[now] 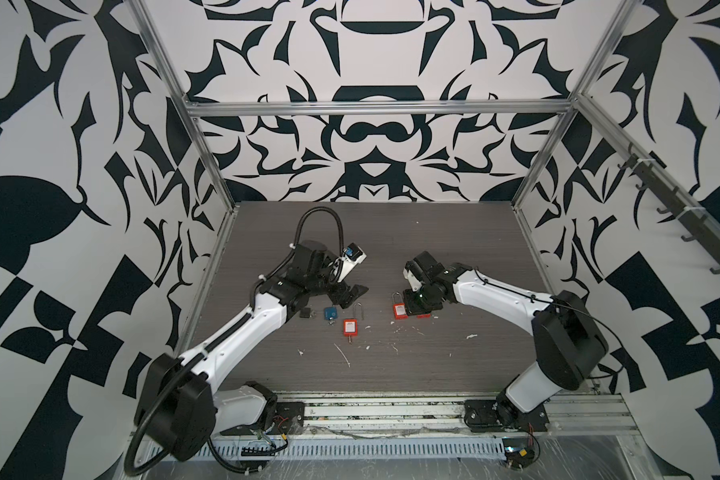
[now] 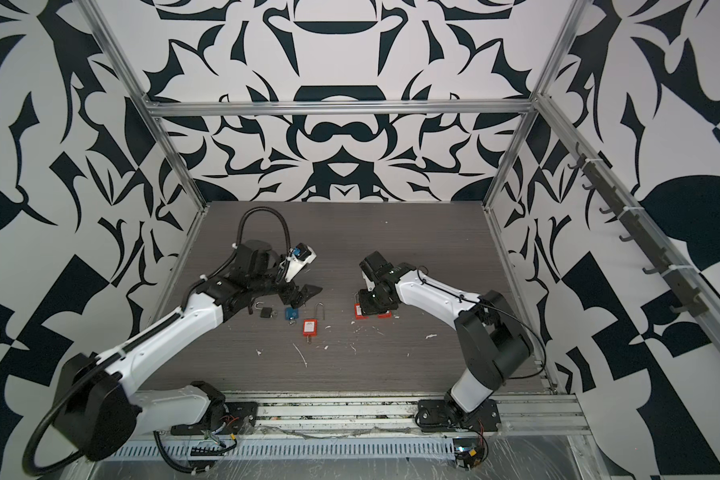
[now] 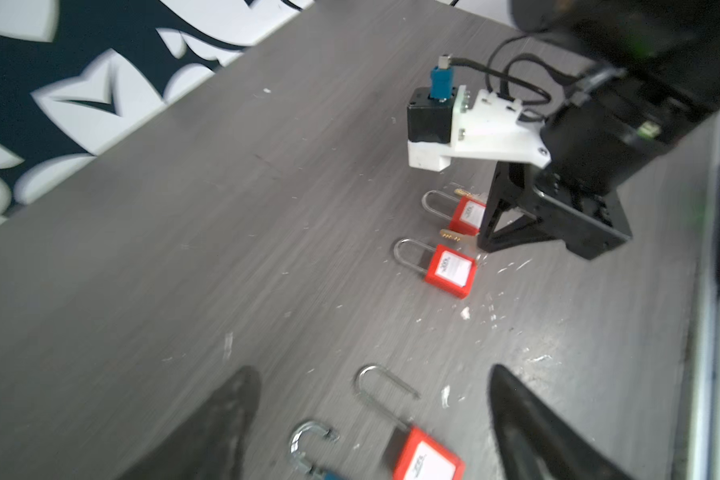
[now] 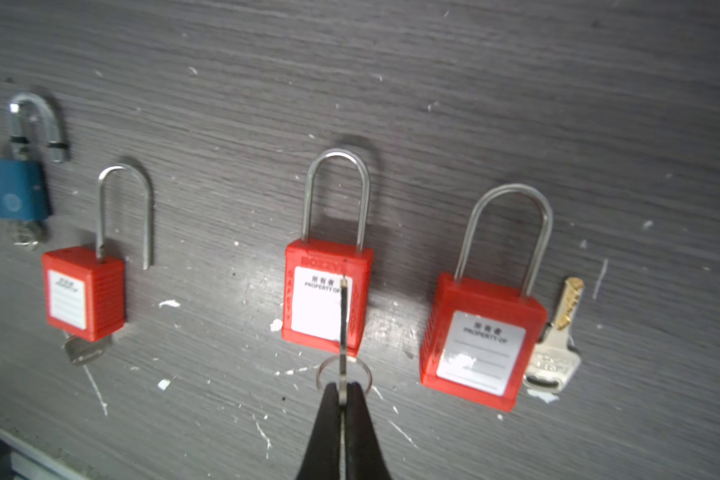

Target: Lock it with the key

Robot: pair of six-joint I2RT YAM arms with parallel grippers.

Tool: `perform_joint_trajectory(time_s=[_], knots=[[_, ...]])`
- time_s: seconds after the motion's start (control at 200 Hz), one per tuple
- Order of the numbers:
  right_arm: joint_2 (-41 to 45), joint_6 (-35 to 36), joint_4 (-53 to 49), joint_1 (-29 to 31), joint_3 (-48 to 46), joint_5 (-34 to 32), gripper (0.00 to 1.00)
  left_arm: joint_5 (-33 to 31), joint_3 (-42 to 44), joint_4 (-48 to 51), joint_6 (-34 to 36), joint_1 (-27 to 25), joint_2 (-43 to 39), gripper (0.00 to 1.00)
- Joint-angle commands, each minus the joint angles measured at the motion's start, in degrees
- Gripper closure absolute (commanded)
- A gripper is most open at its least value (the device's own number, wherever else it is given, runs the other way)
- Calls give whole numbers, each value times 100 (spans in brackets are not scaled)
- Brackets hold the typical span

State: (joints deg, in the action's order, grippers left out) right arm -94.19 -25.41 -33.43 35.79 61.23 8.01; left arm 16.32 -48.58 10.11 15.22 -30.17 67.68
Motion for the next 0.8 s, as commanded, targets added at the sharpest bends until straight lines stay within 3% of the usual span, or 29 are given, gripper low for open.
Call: perform_joint_trajectory(time_s=[0.0, 0.26, 0.49, 0.795], knots=[[-198, 43, -340, 33, 357, -215, 100, -462, 285, -703, -658, 85, -528, 2], [-513, 1, -459, 26, 592, -273, 100, -572, 191, -13, -898, 146, -751, 0], [-190, 63, -662, -70, 575, -455, 100, -608, 186, 27, -1018, 150, -704, 0], [-696, 186, -726, -140, 719, -201, 100, -595, 146, 208, -1170, 146, -730, 0]])
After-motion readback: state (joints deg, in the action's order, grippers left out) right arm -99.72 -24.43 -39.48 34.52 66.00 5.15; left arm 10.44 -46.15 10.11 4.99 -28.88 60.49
